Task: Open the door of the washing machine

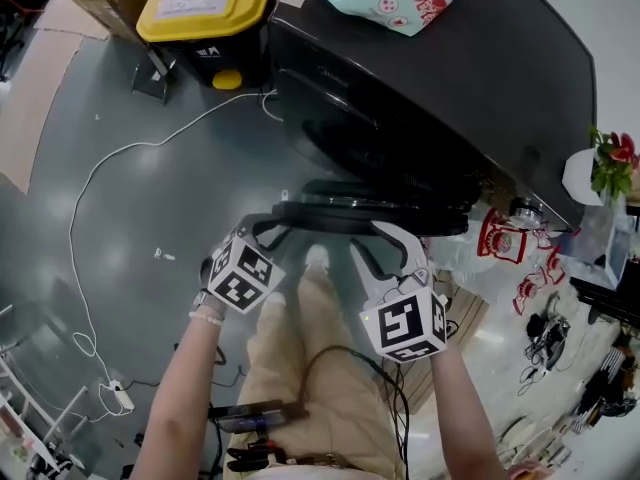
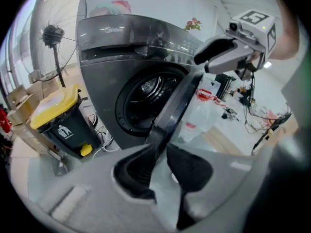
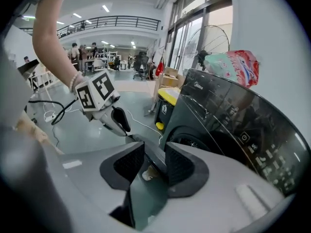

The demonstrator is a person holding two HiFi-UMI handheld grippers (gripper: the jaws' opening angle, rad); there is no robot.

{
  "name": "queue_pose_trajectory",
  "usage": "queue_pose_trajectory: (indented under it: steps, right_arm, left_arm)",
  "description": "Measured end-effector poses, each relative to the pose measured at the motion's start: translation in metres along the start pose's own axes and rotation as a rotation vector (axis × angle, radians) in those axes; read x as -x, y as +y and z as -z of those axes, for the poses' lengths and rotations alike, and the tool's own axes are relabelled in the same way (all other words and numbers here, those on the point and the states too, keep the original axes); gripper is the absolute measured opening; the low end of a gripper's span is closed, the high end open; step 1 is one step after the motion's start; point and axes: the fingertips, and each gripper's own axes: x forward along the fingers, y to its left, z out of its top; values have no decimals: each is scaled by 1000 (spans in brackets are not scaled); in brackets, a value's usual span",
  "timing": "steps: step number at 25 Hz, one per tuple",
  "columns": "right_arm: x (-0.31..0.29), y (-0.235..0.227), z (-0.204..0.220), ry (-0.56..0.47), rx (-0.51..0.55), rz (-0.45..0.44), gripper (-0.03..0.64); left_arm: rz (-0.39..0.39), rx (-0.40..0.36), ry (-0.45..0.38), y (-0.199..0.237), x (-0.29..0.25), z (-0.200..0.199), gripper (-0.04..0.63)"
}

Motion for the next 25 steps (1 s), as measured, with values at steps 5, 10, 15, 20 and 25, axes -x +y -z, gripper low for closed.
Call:
queue_pose_trajectory:
  steps: [5, 10, 15, 20, 25]
  right_arm:
    - [-13, 15, 6, 86, 146, -52, 120]
    - [-25, 24, 15, 156, 239, -90, 121]
    - [-32, 25, 15, 191, 280, -80, 120]
    - [-32, 22, 14, 193, 268, -52, 118]
    - [-29, 25, 14, 207, 245, -41, 117]
  left_arm:
    - [-50, 49, -61, 9, 42, -11, 31]
    - [-98, 55, -116, 22, 87, -27, -5]
    - [-141, 46, -175, 30, 130, -46, -5]
    - [-195, 81, -240, 36, 171, -55, -5]
    - [-241, 101, -288, 43, 203, -58, -5]
